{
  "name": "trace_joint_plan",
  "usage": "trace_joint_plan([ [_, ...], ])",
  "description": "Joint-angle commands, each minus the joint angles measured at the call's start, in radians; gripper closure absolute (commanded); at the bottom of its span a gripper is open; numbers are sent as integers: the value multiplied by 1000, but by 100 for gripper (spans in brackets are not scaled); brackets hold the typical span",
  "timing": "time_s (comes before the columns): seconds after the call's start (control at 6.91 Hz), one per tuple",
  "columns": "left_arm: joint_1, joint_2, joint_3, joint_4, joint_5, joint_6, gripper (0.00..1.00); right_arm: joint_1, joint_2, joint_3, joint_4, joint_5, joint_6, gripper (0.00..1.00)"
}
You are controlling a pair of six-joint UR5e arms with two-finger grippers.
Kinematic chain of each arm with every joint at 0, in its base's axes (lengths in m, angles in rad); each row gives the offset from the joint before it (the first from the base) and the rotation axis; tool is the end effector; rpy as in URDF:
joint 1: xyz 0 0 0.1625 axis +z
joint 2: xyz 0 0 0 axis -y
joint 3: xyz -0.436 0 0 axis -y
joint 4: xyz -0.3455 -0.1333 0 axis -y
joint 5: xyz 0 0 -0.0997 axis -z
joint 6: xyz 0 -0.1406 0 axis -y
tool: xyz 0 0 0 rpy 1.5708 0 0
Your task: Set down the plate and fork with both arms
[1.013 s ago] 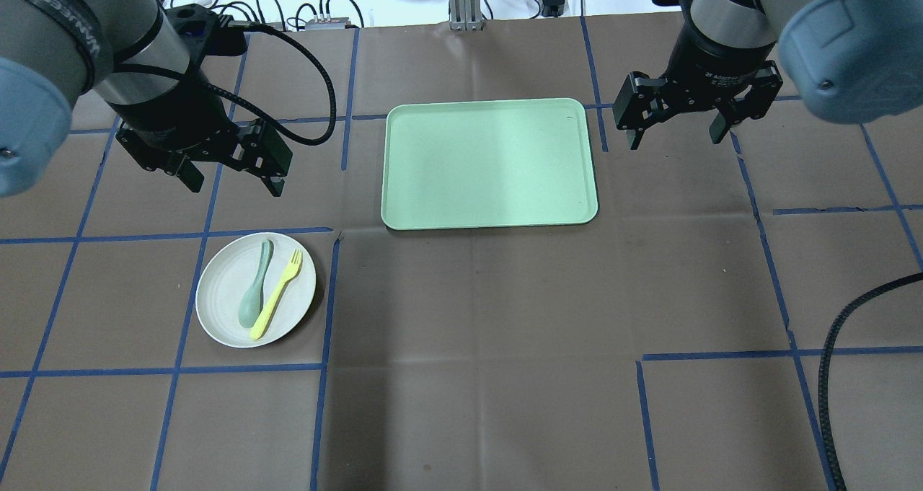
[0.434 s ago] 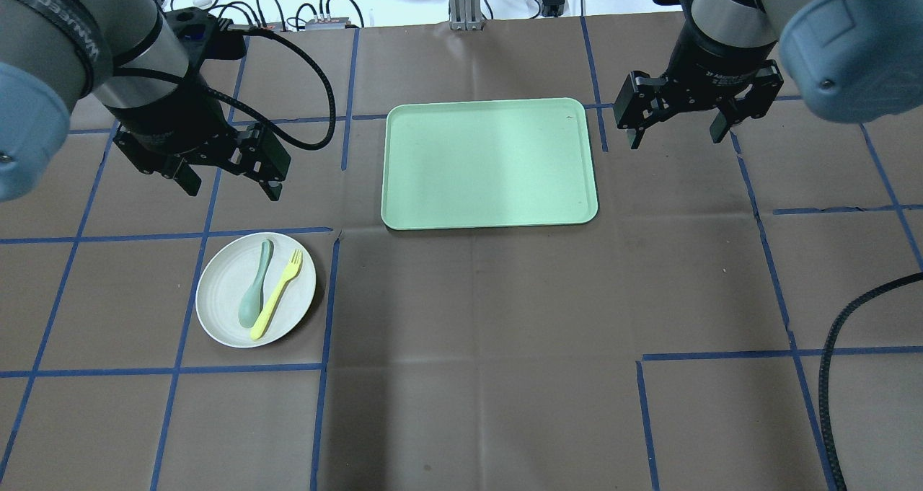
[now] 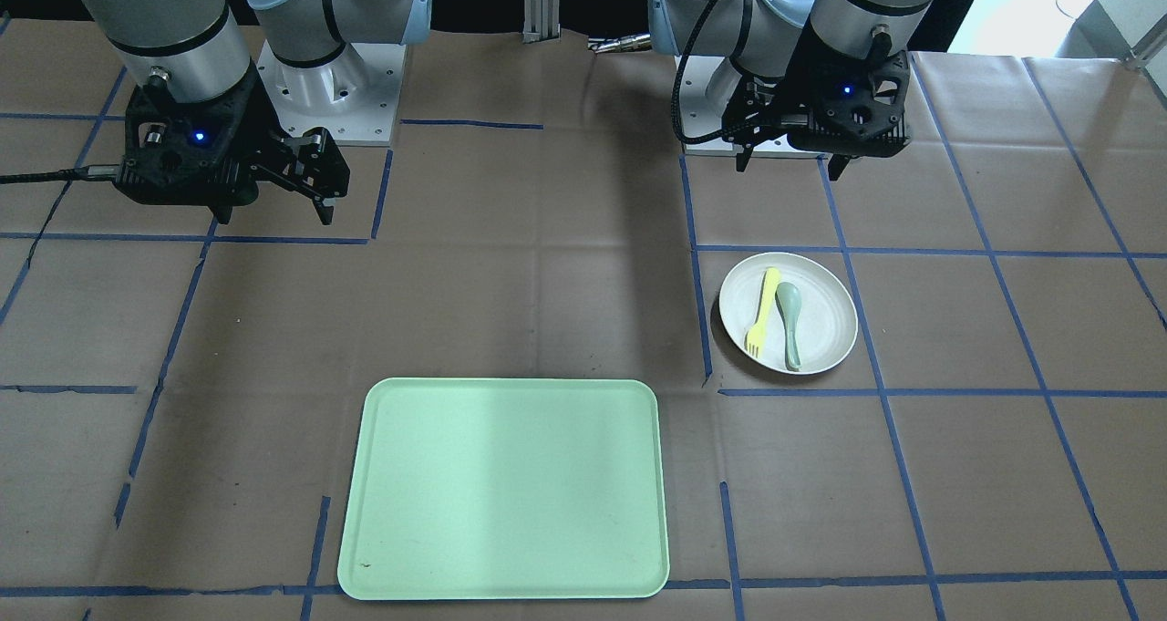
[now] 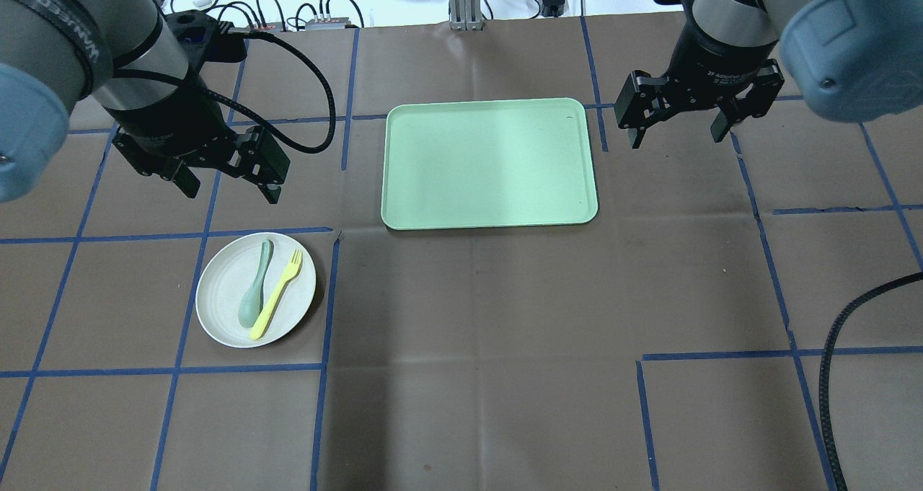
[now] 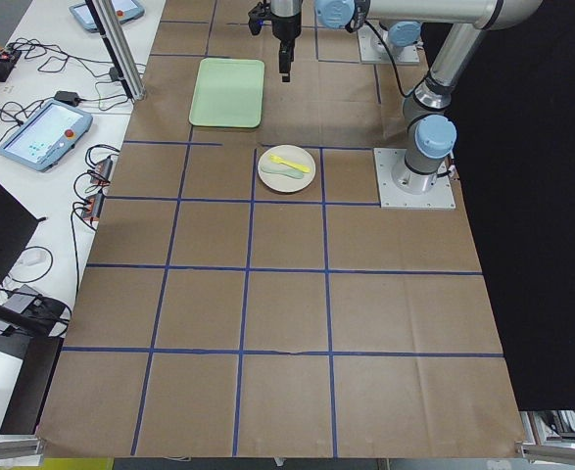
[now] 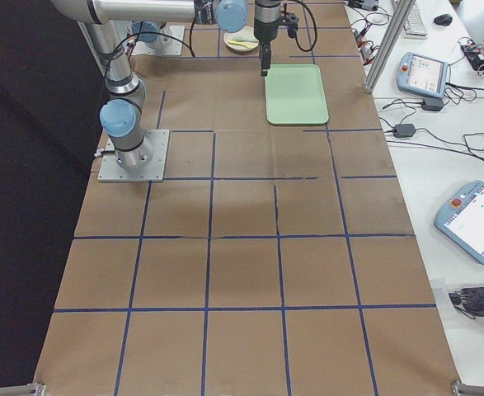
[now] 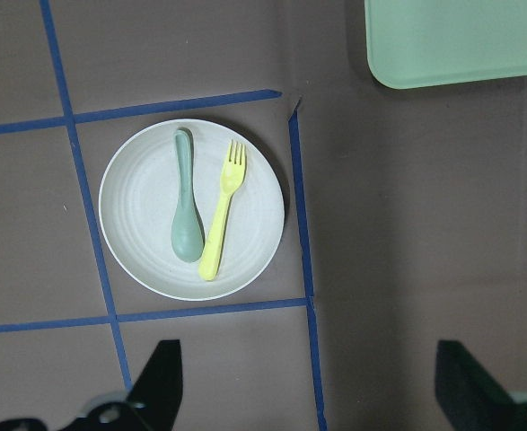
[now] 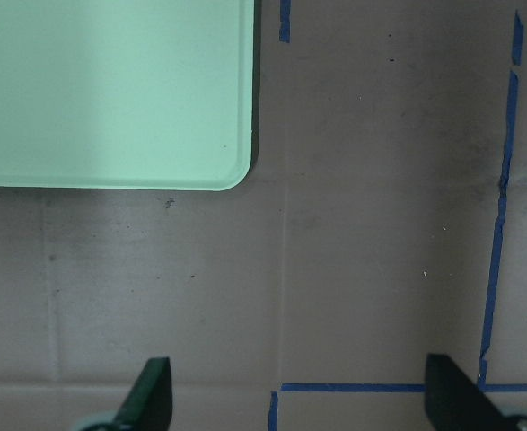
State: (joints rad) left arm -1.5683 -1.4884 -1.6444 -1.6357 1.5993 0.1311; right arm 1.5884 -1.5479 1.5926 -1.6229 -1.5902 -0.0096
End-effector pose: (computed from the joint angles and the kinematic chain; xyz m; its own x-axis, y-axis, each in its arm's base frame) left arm -0.1283 -0.4016 0.4541 -0.9913 0.1296 -0.0209 0.1282 0.9900 0.0593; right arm 0.1386 -0.4535 0.4431 -0.9994 -0.0271 0.0195 -0.0272 0.9996 -0.0072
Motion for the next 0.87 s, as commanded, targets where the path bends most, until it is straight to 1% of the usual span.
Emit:
trace_joint_plan([
  [0.0,-3,20,-18,-22,-5,88,0,-1,0,1,0,-1,-4,0],
  [0.29,40,20,-52,-32,-13,100,0,-1,-1,1,0,-1,-4,0],
  [0.43,110,23,-86,-24,-15,138,0,-1,-1,1,0,-1,-3,0],
  [0.58,204,25,-134,-18,-16,272,0,-1,-1,1,0,-1,-3,0],
  [0.72,308,20,-182,35,-16,418,0,-1,0,1,0,-1,-3,0],
])
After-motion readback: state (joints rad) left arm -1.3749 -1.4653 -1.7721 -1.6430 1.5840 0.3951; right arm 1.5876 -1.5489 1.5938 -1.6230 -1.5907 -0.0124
